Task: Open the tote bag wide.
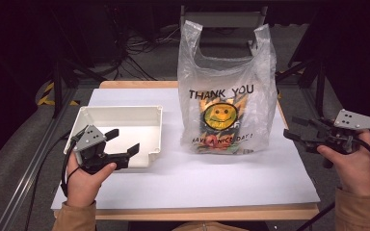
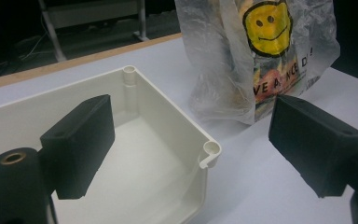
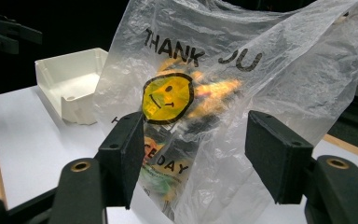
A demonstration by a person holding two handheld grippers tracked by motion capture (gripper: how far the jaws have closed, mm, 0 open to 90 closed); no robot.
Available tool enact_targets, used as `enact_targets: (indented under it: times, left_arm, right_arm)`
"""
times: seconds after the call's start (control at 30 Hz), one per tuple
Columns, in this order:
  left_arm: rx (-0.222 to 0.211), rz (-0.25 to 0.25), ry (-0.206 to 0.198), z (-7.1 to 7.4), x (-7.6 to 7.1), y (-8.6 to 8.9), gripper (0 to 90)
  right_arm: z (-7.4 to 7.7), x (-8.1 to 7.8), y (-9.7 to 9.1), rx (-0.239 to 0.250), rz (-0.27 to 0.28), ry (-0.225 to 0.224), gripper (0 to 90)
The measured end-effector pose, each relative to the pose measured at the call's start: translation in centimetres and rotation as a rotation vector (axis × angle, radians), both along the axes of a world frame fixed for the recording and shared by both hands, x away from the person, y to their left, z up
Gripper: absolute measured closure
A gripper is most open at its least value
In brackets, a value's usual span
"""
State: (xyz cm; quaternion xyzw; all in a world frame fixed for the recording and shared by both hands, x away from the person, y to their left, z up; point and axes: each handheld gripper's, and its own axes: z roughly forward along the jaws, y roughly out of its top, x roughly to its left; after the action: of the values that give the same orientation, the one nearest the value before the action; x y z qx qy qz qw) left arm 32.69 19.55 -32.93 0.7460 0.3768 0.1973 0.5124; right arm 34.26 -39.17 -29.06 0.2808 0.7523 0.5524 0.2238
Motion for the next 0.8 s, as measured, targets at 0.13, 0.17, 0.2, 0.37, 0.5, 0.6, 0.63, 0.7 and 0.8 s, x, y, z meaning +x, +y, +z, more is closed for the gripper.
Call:
enact_targets:
  times: [0.13,0.17,0.2,0.37,0.5,0.6,0.63,0.7,0.8]
  left_arm:
    - [-0.003,-0.002,-0.005,0.3,0.1,-0.2,14.9]
    - [-0.007,-0.006,-0.006,0.4,0.2,-0.5,14.9]
    - [-0.012,-0.009,-0.006,0.5,0.3,-0.7,14.9]
    - [-0.011,-0.035,-0.012,1.0,1.0,-1.9,15.0]
    - [0.004,-0.061,-0.014,1.4,1.9,-3.3,14.9]
    - [0.003,-0.069,-0.017,1.5,2.7,-4.1,14.9]
    - [0.003,-0.069,-0.017,1.5,2.7,-4.1,14.9]
    - [0.001,-0.068,-0.016,1.3,3.0,-4.2,14.9]
    - [-0.017,-0.067,-0.026,1.0,2.9,-4.2,14.7]
  right_arm:
    - [0.0,0.1,0.2,0.001,-0.009,-0.003,35.5]
    - [0.1,0.2,0.3,-0.003,-0.016,0.0,35.1]
    - [0.1,0.3,0.4,-0.001,-0.017,0.001,35.1]
    - [0.5,0.9,0.8,0.001,-0.025,0.018,33.8]
    - [0.9,2.0,1.2,-0.014,-0.034,0.028,33.7]
    - [1.2,2.9,1.7,0.013,-0.039,0.059,33.7]
    - [1.2,2.9,1.7,0.013,-0.039,0.059,33.7]
    - [1.5,3.7,2.2,0.022,-0.043,0.069,33.7]
    - [1.7,5.4,2.7,-0.004,-0.062,0.082,33.7]
